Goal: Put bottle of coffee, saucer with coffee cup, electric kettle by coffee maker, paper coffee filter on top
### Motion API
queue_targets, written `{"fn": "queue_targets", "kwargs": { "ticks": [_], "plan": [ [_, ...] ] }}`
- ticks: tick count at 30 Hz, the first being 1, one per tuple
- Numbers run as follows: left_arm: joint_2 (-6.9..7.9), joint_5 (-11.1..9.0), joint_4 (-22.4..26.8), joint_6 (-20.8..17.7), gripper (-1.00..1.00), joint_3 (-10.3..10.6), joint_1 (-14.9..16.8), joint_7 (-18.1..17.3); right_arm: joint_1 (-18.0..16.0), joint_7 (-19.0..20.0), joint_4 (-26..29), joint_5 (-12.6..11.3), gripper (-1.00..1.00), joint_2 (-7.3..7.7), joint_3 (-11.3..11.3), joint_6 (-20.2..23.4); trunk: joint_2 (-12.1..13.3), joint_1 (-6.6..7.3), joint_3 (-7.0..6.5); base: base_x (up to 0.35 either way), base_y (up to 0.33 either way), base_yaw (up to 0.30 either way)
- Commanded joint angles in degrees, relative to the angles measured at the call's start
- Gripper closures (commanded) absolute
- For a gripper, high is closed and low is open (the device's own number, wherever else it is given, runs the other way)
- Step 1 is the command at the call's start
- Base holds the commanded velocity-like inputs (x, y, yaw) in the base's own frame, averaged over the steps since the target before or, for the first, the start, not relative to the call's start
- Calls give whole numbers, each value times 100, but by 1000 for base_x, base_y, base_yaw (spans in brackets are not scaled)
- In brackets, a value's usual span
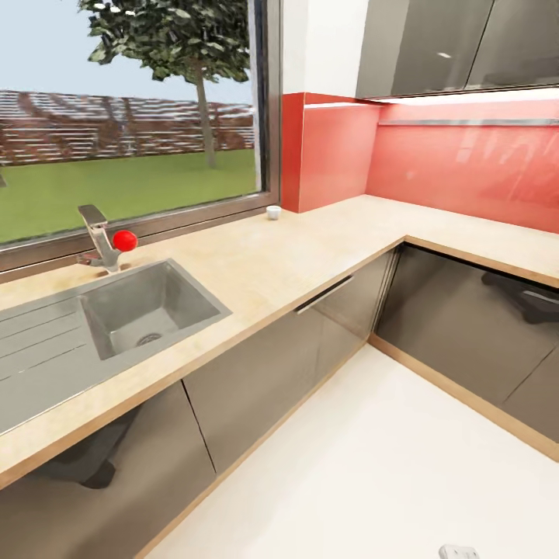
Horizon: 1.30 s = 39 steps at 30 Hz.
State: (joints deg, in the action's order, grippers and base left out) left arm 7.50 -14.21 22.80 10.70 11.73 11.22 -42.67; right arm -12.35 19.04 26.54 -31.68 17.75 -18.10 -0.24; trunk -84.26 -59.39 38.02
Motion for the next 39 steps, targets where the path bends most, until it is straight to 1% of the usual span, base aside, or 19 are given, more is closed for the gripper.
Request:
{"fn": "queue_targets", "kwargs": {
  "ticks": [1, 8, 15, 21, 26, 39],
  "plan": [
    [6, -30, -4, 38, -100, 40, 6, 5, -4, 4, 0, -57, -100, 7, -35, -2, -43, -22, 23, 0, -5, 0],
    [6, -30, -4, 36, -100, 41, 7, 5, -4, 4, 0, -57, -100, 5, -35, -2, -323, -175, 148, 0, -1, 0],
    [6, -30, -9, 37, -100, 40, 4, 5, -4, 3, 0, -57, -100, 5, -35, -2, -323, -175, 148, 0, 0, -26],
    [6, -30, -17, 38, -100, 43, 4, 5, -4, 9, 0, -57, -100, 2, -35, -2, -323, -175, 148, 0, -38, -189],
    [6, -30, -18, 37, -100, 43, 8, 5, -4, 4, 0, -57, -100, 0, -35, -2, -323, -175, 148, 29, -215, -133],
    [-10, -30, -18, 36, -100, 41, 6, 8, -4, 4, 0, -57, -100, 0, -35, -3, -323, -175, 148, 118, -308, -10]
  ]
}}
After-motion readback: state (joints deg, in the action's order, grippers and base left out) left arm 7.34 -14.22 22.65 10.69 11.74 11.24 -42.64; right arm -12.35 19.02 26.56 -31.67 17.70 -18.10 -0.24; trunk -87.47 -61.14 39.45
